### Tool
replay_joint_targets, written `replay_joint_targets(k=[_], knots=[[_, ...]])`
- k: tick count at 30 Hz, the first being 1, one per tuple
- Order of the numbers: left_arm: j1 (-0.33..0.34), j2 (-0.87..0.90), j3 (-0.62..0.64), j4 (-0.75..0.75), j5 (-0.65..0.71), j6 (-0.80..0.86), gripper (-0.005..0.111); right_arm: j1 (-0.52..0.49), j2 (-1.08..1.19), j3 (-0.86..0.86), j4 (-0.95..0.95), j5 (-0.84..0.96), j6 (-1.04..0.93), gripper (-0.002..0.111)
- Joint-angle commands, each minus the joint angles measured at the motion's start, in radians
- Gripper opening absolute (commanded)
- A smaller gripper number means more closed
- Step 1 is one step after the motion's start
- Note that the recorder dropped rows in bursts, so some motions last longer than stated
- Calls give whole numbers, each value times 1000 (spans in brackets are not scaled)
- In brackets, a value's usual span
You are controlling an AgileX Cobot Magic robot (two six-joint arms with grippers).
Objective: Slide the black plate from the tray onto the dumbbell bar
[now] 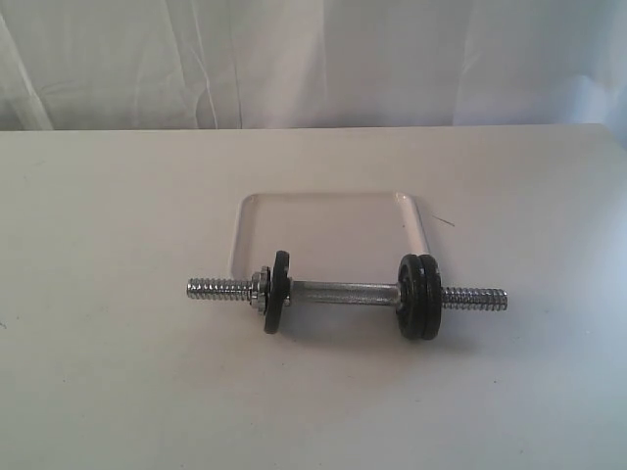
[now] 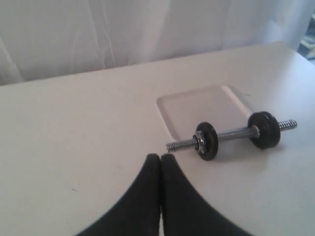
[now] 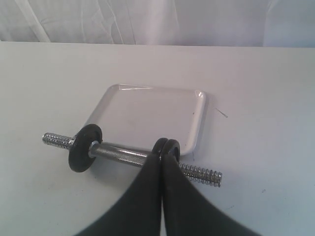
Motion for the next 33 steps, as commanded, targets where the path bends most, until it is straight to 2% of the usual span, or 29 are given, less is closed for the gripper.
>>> replay_joint_targets(k=[1,7,20,23,29,33], knots=[[45,-128,3,-4,6,-4,0,1,-5,8,-8,-12,5,0],[81,-223,-2,-2,10,-4,0,1,-5,8,-8,-12,5,0],[81,-239,3,0,11,-4,0,1,-5,8,-8,-12,5,0],[81,-247,38,10,4,-4,0,1,-5,8,-8,-12,5,0],[97,-292,161,127,-74,-2,0,1,-5,8,-8,-12,5,0],[102,-292,226,134,-117,-2,0,1,-7,8,-8,-12,5,0]])
